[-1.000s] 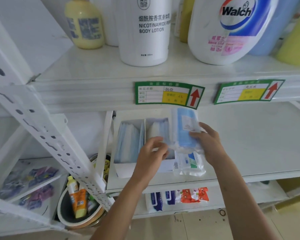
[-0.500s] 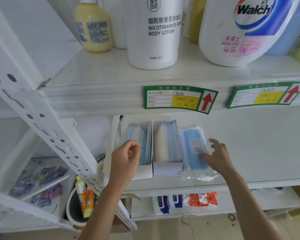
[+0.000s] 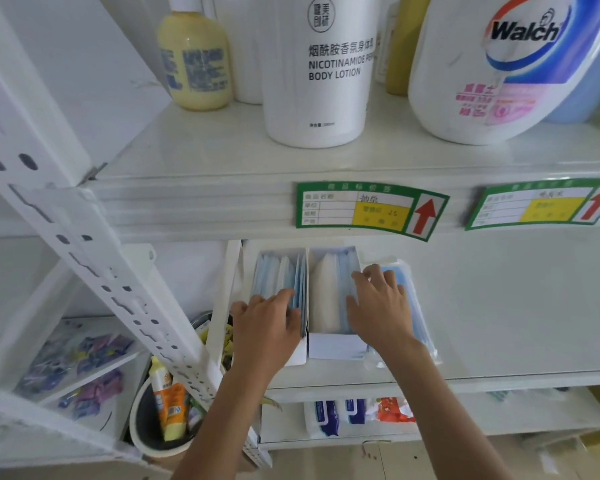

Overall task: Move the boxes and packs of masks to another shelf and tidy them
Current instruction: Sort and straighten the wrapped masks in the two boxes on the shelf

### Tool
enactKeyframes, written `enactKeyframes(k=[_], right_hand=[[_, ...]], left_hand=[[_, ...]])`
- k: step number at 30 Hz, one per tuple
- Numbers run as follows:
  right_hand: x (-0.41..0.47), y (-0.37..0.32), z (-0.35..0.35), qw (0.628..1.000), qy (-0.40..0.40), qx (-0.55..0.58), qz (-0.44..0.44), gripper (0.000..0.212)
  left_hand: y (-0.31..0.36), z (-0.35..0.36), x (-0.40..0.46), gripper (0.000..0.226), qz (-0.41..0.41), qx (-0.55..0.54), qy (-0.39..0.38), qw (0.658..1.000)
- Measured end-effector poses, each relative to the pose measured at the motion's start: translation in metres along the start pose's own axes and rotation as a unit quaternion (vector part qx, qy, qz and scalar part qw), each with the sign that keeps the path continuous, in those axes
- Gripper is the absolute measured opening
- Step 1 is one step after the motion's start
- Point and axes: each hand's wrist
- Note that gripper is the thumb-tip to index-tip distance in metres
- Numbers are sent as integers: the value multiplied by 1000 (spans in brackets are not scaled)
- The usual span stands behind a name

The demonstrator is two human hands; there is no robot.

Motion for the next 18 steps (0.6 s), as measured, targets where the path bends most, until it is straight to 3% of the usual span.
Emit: enactKeyframes(k=[5,10,15,18], right_hand=[[-9,-2,11,999,40,-30,-11,31],[-14,-13,17,998,52,-27,-10,25],[-18,-20,24,998,57,-4,-38,25],[-21,-19,27,996,70,8,-47,26]], left_hand=[[-3,-3,5,49,-12,12,-30,999],[0,-2,7,48,-26,-34,-57,997],[-2,2,6,64,-19,3,-34,999],[-2,4,4,47,-17,-1,-16,1000]])
Point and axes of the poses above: each hand's wrist, its own x-axis towards the middle knuckle, its own z-axis out of the palm, y = z × x, and after that the axes turned 9 degrees about x, right-handed
